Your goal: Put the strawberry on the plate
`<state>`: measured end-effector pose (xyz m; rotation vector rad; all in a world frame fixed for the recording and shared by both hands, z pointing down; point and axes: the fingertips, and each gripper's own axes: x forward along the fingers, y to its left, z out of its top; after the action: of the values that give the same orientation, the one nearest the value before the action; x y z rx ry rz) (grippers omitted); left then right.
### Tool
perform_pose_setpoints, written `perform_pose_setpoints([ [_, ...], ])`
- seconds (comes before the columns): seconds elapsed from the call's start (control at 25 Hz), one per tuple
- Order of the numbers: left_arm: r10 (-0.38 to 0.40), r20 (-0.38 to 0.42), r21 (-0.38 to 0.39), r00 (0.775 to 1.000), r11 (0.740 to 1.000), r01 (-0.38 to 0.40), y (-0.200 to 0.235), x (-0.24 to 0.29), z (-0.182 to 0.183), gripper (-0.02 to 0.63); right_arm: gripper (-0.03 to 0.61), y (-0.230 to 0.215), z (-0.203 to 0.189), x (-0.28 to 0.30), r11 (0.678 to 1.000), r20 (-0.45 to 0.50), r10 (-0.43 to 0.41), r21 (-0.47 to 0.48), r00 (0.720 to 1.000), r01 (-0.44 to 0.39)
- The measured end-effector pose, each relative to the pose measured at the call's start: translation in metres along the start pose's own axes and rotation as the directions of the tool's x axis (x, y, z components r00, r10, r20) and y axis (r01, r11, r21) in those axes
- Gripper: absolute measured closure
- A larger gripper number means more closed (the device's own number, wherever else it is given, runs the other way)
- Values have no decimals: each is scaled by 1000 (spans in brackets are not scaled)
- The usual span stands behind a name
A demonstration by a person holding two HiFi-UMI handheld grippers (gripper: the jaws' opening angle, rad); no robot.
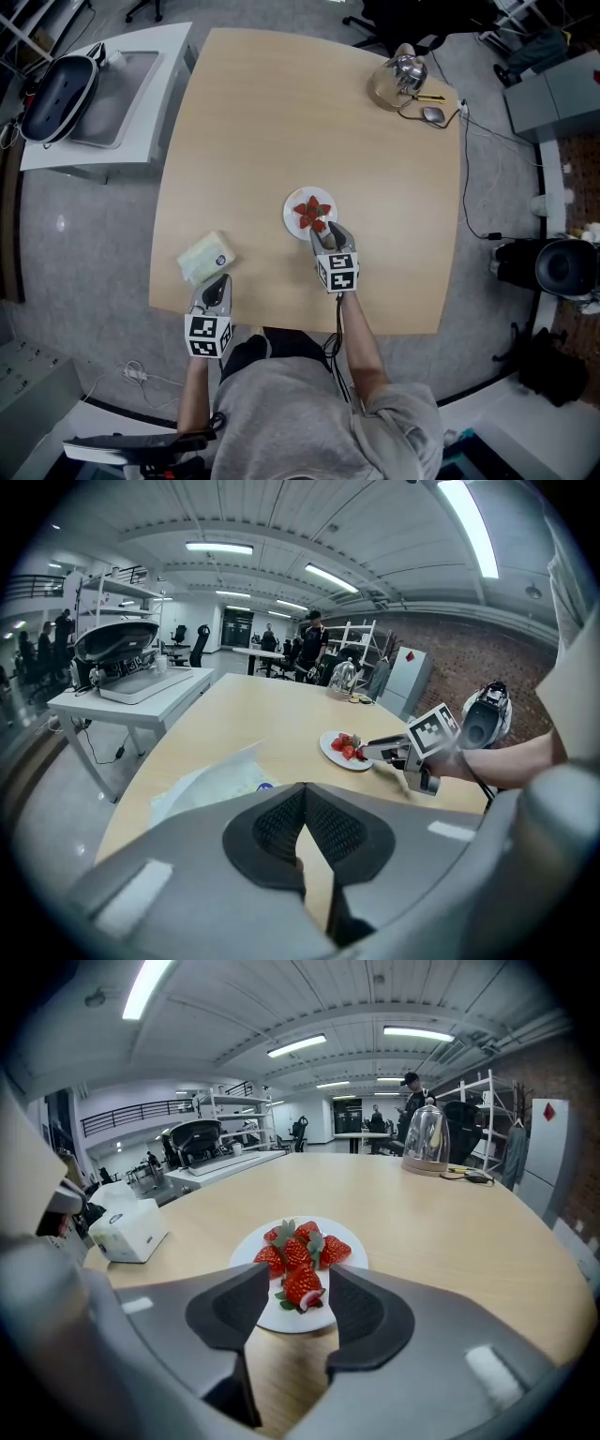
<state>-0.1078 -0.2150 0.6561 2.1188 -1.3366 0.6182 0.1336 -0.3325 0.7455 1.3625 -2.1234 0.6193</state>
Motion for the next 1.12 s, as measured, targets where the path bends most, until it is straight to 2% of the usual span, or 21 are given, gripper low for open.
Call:
perform_pose_setpoints([
  [0.44, -15, 38, 29, 999, 999, 14, -10, -22, 1, 594, 383, 11, 8, -39, 1000, 68, -21, 16, 997, 20],
  [0.8, -52, 90, 76, 995, 996, 45, -27, -42, 9, 594, 481, 26, 33, -90, 998, 202, -67, 7, 977, 68],
  [1.12, -92, 128, 125, 987, 989, 76, -43, -65, 10, 594, 537, 37, 39, -144, 993, 285, -118, 37, 951, 112],
])
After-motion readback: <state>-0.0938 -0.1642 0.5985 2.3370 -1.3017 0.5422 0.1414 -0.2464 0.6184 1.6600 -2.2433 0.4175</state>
